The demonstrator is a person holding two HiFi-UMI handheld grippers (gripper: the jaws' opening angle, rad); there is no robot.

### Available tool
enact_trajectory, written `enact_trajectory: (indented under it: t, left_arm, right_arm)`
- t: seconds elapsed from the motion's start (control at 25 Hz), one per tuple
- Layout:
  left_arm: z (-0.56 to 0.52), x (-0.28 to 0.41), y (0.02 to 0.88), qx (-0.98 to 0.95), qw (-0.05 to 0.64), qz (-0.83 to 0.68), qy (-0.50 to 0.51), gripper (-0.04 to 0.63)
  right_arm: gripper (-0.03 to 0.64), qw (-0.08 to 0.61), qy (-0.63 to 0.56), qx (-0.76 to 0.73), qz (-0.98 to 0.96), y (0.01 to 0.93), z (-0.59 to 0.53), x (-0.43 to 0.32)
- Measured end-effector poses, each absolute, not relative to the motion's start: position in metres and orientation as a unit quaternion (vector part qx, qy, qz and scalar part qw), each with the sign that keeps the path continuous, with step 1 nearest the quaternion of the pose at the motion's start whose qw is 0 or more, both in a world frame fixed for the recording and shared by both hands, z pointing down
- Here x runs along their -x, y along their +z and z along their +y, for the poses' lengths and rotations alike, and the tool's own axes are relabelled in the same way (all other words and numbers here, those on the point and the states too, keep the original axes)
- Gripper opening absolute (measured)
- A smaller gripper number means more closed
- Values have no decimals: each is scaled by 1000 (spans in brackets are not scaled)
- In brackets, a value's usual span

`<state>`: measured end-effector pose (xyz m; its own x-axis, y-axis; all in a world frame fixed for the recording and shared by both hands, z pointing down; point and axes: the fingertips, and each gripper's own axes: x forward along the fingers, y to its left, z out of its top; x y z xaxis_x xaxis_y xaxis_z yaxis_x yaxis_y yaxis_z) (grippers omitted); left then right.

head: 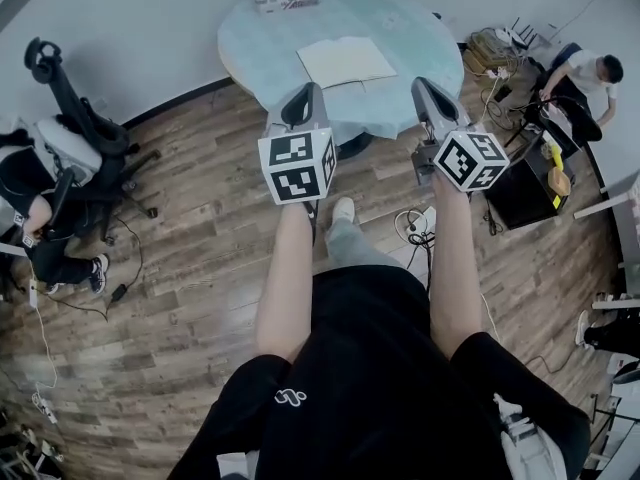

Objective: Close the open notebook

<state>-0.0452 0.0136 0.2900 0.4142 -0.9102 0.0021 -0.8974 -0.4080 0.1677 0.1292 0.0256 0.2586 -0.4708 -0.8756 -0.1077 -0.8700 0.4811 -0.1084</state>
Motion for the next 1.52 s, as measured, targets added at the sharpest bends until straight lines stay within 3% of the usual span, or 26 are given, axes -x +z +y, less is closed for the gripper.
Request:
enact_trajectory:
  t: [0.24,0.64,0.84,1.16,1.44,1.52]
  left_arm:
    - [-68,32,322,-821,97,-561,-25,3]
    - [-223,14,382,-794,138,-592,16,3]
    - [-281,15,374,-779,142,-610,34,3]
    - [-289,24,402,-768,169,-616,54,3]
    - [-278,20,458,-753,232,-613,56,3]
    - [-278,17,467,-751,243,-611,57,3]
  right_arm:
    - [11,61,-47,493,867,292,-76,-140]
    - [11,-54,-22,381,923,357,-245,-98]
    - [11,-45,-30,369,928,355,-310,-111]
    - [11,-83,-38,357,929,384,-339,-117]
    - [14,-201,4,328,923,430,-344,-118]
    - [87,-237,17,303,923,444,-337,-117]
